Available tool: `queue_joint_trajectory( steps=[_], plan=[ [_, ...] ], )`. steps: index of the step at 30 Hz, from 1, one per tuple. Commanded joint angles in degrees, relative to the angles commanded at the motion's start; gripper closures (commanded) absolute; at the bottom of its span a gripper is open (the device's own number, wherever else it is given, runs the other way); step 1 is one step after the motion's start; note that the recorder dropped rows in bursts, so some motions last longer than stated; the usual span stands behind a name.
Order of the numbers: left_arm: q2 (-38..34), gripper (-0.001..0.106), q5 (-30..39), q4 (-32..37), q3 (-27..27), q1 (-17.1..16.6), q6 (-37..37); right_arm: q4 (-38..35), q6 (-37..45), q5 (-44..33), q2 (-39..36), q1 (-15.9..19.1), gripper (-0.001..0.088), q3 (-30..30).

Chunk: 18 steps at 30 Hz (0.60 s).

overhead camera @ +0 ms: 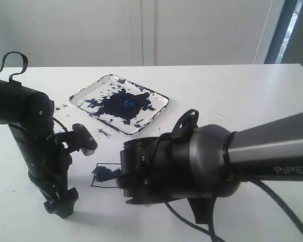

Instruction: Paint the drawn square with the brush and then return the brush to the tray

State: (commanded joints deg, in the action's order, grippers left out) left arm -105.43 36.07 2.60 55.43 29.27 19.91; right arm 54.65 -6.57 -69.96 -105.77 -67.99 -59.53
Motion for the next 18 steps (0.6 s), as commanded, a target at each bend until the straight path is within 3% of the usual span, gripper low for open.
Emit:
queue_joint_trajectory(
  steps=[5,18],
  plan=[
    [0.00,0.007,0.00,0.00,0.00,0.00,0.00,0.64,-1.35,0.00,0.00,-0.56,0.0868,0.25],
    [0.00,0.007,-0.22,0.00,0.00,0.00,-0.46,3.00,-3.03,0.00,-3.56,-7.40,0.0868,0.25]
  ],
)
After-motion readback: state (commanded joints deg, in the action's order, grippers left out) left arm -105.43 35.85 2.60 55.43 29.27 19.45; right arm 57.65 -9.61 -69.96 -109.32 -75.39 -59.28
